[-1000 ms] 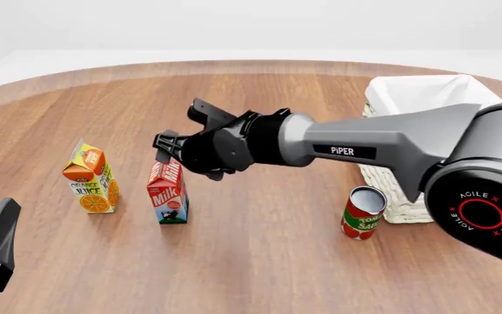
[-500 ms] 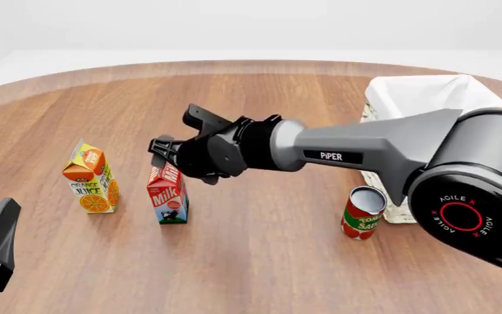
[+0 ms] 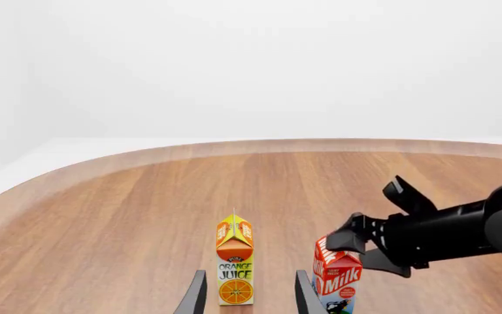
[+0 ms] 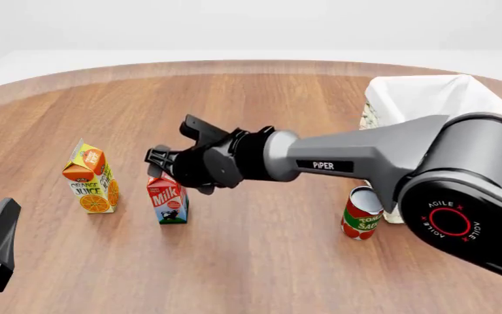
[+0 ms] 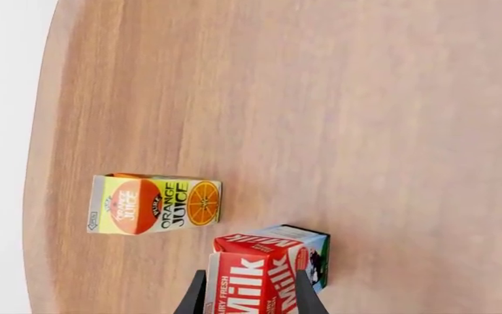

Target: Pick the milk and place it in the basket.

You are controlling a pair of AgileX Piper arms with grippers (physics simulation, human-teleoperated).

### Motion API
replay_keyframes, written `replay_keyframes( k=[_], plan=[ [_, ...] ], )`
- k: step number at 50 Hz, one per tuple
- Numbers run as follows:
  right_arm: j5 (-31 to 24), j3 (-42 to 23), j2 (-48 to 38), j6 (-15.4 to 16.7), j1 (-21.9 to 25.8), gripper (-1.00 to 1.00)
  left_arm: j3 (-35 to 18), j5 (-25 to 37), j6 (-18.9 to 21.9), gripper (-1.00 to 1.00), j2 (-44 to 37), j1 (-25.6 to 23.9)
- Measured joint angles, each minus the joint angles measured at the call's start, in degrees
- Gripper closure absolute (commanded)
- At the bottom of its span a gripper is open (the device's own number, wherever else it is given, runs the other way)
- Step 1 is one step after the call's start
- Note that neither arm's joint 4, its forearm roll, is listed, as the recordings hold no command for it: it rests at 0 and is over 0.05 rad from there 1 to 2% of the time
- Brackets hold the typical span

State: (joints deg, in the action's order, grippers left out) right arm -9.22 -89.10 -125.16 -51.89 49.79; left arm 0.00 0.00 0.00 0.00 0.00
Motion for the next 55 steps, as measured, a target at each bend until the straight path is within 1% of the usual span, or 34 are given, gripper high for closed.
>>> replay_keyframes(
  k=[15, 16, 19, 37, 55],
  plan=[
    [1.26, 0.38, -0.49, -0.50, 0.34, -1.00, 0.00, 0.00, 0.00, -1.00, 0.00, 0.00],
    [1.28, 0.37, -0.53, -0.46, 0.41, 1.00, 0.00, 0.00, 0.00, -1.00, 0.00, 0.00],
    [0.22, 0.42, 0.53, 0.09, 0.07, 1.00, 0.00, 0.00, 0.00, -1.00, 0.00, 0.00],
    [-1.85, -1.85, -0.42, 4.35, 0.75, 1.00, 0.00, 0.00, 0.00, -1.00, 0.00, 0.00],
    [-2.71, -2.82, 0.48, 6.33, 0.67, 1.00, 0.00, 0.00, 0.00, -1.00, 0.00, 0.00]
  ],
)
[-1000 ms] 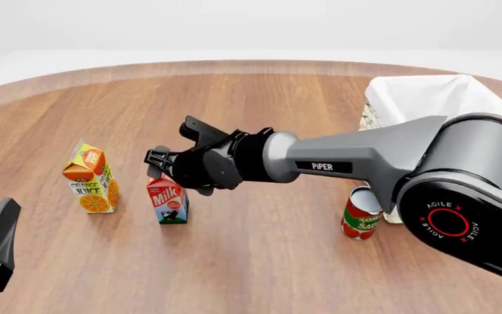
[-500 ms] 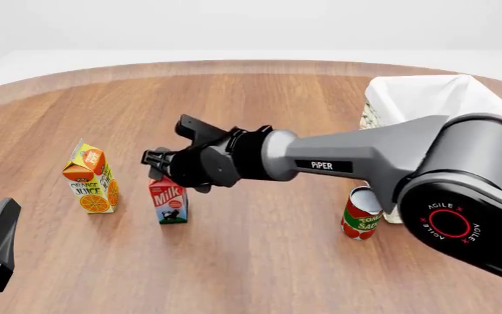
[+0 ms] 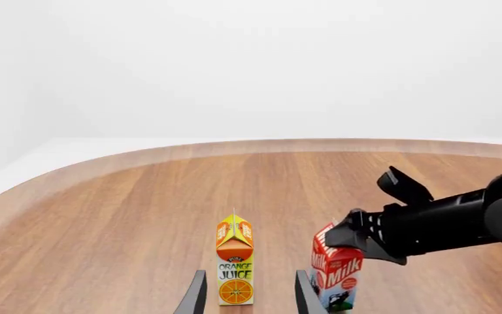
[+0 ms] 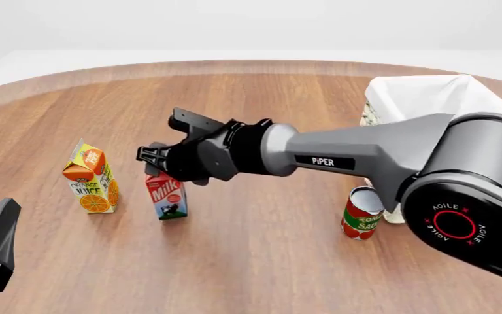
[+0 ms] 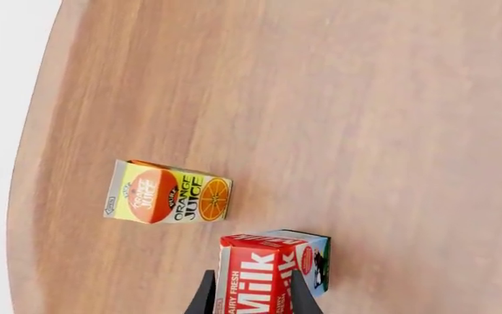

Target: Pick the milk and place it in the basket.

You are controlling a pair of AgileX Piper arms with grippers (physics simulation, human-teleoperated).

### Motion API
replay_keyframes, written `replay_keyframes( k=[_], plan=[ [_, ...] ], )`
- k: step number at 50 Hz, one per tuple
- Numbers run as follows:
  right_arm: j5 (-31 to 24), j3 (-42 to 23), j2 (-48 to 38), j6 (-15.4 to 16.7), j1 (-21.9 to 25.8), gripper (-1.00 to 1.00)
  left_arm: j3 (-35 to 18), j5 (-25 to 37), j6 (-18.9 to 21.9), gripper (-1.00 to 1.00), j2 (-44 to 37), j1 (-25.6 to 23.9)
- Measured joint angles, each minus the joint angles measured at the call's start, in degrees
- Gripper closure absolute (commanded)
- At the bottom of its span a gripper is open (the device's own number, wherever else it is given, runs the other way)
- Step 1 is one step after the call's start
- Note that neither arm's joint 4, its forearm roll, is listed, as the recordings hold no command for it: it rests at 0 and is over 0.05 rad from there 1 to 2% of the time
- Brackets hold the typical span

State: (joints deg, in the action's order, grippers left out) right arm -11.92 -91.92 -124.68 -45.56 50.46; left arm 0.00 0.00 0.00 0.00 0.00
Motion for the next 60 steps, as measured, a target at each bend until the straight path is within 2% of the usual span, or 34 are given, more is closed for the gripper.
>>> replay_keyframes(
  k=[13, 34, 60],
  plan=[
    [0.03, 0.96, 3.74, 1.68, -1.78, 1.00, 0.00, 0.00, 0.00, -1.00, 0.00, 0.00],
    [-0.34, 6.56, 14.76, 4.35, -6.02, 1.00, 0.00, 0.00, 0.00, -1.00, 0.00, 0.00],
    [-5.78, 6.43, 25.40, 6.96, -8.78, 1.00, 0.00, 0.00, 0.00, -1.00, 0.00, 0.00]
  ],
)
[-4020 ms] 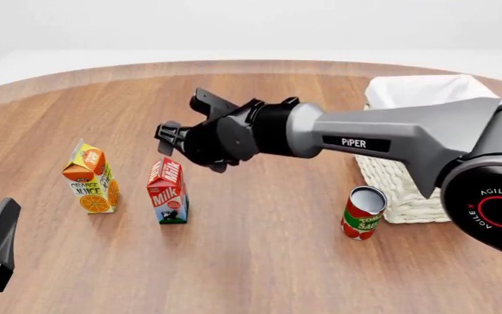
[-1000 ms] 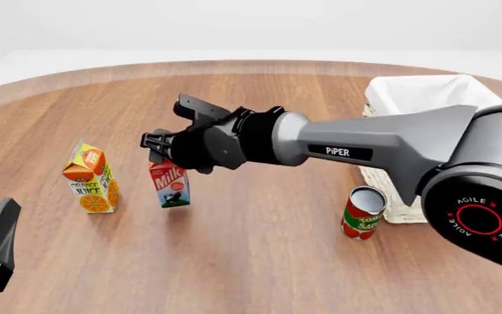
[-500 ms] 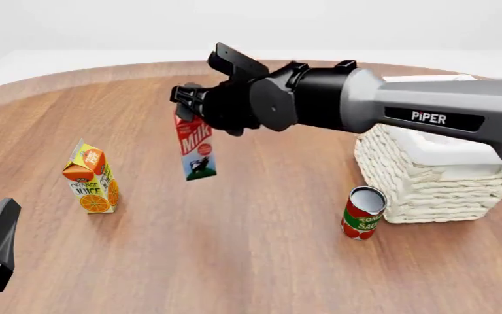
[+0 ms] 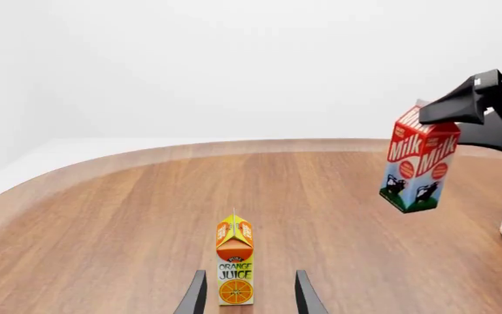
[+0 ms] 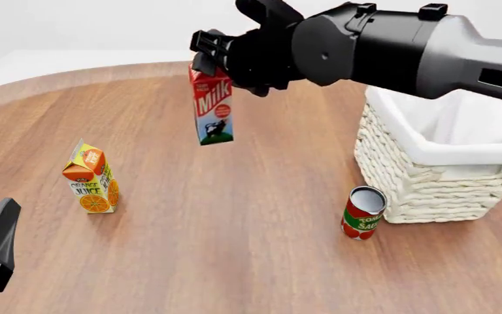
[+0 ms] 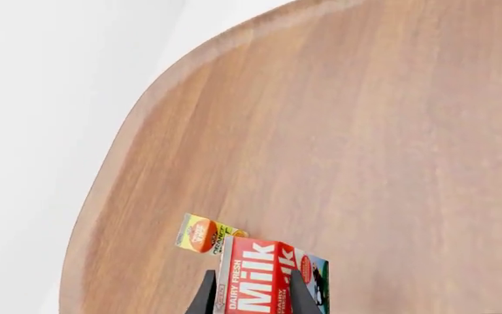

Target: Pick the milk and place it in the basket.

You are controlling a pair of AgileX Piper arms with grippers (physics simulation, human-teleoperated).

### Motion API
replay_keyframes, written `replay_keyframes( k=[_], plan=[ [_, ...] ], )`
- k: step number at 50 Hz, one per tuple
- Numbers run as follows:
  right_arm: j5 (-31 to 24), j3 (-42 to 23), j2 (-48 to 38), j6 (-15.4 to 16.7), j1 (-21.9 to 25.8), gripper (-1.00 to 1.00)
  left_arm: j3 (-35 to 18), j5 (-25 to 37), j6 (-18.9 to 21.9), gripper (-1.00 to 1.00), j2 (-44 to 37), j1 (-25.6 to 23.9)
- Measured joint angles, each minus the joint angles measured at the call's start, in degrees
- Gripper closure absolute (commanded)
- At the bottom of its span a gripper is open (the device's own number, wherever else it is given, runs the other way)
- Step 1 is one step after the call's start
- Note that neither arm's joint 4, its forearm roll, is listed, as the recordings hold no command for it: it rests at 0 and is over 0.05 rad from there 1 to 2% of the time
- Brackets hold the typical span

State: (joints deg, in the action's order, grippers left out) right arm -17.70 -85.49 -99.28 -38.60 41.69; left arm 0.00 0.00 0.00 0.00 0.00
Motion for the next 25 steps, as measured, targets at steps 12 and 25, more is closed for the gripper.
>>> replay_keyframes(
  k=[12, 25],
  plan=[
    [-2.71, -0.67, 4.06, 2.05, -3.10, 1.00, 0.00, 0.00, 0.00, -1.00, 0.00, 0.00],
    [-4.78, -0.25, 9.01, 4.45, -7.94, 1.00, 0.00, 0.00, 0.00, -1.00, 0.00, 0.00]
  ],
)
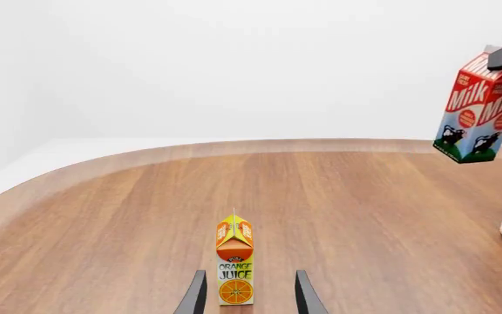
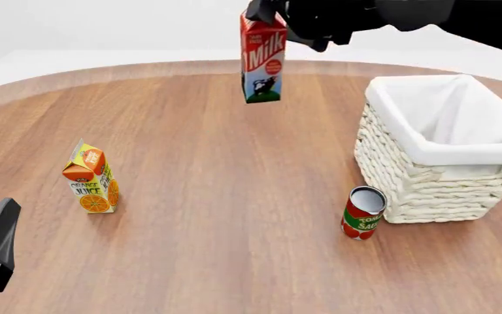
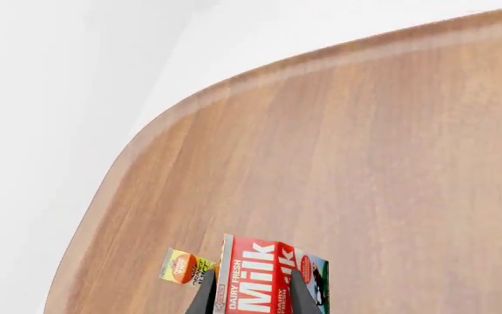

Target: Pick the milk and place it in the basket.

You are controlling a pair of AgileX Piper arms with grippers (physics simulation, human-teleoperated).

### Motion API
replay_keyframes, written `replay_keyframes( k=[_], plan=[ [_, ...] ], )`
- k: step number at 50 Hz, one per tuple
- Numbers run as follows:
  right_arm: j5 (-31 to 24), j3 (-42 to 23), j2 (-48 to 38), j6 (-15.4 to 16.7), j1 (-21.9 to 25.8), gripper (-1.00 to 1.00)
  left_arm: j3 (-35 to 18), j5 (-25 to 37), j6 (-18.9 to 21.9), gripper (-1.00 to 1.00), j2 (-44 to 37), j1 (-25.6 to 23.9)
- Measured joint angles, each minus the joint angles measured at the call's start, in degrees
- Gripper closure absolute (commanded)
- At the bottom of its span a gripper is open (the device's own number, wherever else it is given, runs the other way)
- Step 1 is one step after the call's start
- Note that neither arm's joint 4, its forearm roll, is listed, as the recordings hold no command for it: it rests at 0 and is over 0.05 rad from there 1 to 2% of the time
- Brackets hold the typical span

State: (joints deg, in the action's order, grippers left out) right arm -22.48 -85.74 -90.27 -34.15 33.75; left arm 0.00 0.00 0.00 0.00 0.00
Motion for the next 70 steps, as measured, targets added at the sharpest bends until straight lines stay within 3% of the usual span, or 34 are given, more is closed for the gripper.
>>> replay_keyframes(
  k=[70],
  plan=[
    [-1.52, 17.39, 23.31, 5.02, -27.66, 1.00, 0.00, 0.00, 0.00, -1.00, 0.00, 0.00]
  ],
)
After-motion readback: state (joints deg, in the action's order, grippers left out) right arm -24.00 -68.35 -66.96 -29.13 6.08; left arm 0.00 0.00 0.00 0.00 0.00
